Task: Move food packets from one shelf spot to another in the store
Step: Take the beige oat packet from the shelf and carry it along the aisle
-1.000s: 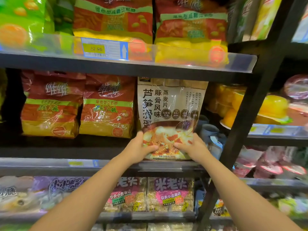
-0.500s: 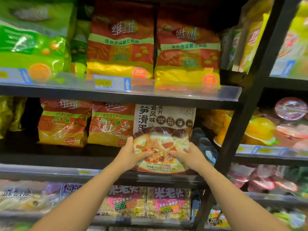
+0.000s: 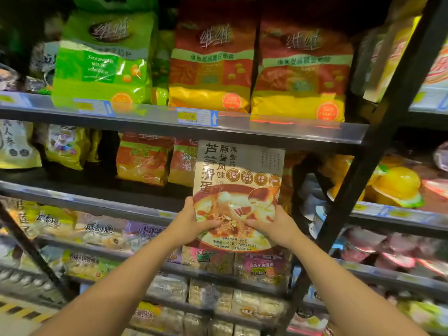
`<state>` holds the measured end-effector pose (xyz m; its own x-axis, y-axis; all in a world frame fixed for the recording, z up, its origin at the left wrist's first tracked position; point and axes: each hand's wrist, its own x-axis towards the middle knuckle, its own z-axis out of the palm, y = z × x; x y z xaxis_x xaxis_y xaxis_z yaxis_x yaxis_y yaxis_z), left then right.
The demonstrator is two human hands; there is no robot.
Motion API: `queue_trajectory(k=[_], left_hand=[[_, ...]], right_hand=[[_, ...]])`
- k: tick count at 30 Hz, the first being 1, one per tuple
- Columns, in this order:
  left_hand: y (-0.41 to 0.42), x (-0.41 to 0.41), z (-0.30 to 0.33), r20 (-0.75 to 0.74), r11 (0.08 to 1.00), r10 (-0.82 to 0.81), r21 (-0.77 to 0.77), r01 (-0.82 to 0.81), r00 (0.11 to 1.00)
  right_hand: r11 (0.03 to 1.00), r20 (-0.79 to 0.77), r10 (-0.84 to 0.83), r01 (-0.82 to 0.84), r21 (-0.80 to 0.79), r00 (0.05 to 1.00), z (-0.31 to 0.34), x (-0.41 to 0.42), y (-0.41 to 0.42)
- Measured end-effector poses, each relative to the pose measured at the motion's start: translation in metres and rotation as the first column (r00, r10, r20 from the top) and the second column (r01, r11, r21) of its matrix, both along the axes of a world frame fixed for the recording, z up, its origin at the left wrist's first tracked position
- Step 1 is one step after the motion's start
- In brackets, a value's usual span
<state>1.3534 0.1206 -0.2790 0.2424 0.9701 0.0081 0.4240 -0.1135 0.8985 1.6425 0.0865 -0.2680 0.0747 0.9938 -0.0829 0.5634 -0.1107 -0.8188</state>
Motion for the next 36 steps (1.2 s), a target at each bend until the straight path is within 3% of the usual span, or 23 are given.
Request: queue_trajectory(k=[11,24,36], left_hand=[[-0.083,-0.1,0.001,0.018,0.995,0.089,0.044,-0.089,0.996],[-0.203,-0.333,0.014,0.026,0.959,0.277,0.059,-0.278,0.961],[-0.262,-0.499,0.05,0.032,0.852,0.516,0.087,-0.517,0.856]], right_hand=[[0.999,0.055,0.031,-0.029,-0.04,0.998,0.011,-0.098,-0.054],[0.968,-0.012,0.252,-0.252,-0.006,0.968,0.024,-0.337,-0.114],[0.877,0.072,0.474,-0.478,0.057,0.878,0.064,-0.531,-0.097]])
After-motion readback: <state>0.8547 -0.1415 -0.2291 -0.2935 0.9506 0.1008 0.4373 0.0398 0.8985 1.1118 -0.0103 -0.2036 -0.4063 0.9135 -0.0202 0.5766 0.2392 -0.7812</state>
